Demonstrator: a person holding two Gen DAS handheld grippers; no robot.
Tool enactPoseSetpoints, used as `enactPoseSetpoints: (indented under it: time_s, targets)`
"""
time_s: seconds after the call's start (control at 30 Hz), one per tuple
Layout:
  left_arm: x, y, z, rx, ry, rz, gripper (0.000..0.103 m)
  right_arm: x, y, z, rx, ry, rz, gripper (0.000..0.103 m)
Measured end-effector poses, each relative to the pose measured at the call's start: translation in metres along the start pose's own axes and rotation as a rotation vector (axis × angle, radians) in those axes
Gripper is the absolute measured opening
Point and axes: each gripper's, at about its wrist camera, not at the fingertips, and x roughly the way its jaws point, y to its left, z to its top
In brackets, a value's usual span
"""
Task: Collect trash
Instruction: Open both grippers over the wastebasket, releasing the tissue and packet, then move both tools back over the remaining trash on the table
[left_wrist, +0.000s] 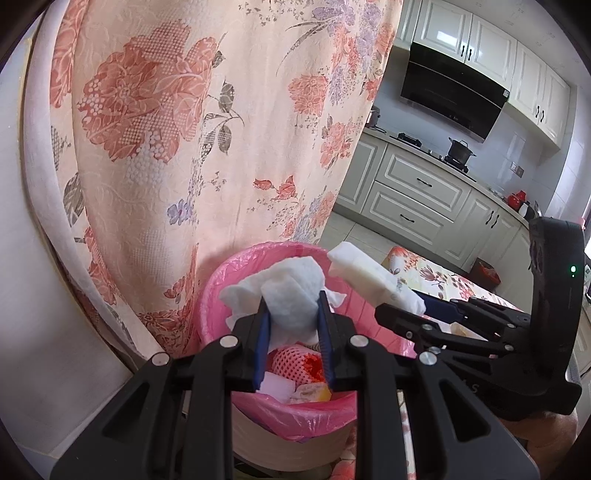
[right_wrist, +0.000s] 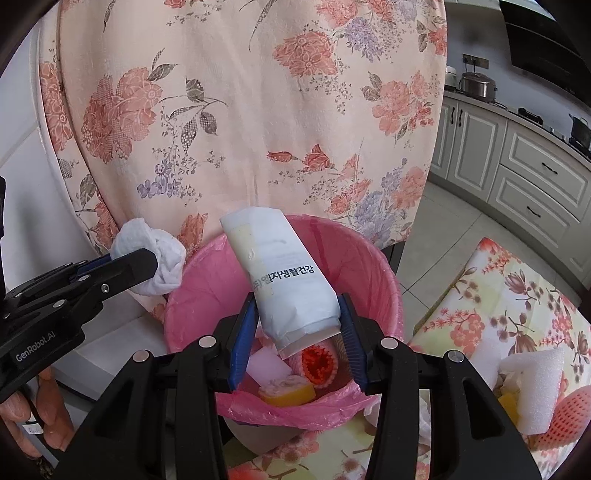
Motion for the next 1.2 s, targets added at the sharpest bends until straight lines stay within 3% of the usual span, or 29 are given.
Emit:
enactPoseSetpoints:
  time_s: [0.17, 0.3, 0.6, 1.2]
  targets:
    - [0.003, 0.002, -0.001, -0.008, 0.006, -0.001, 0.024, 0.007, 0.001, 0.001, -0.004, 0.008, 0.001, 0.045]
    - [0.007, 0.003, -0.001, -0.016, 0.016, -0.004, 0.025, 0.008, 0.000, 0.000, -0.006, 0.008, -0.006, 0.057]
    - [0.017, 0.001, 0.001, -0.026, 0.033, -0.015, 0.038, 0.003, -0.011, -0.003, 0.015, 0.003, -0.026, 0.065]
    - [0.012, -0.031, -0.008, 0.020, 0.052, -0.061, 0.042, -0.026, -0.050, -0.033, 0.079, 0.001, -0.098, 0.068]
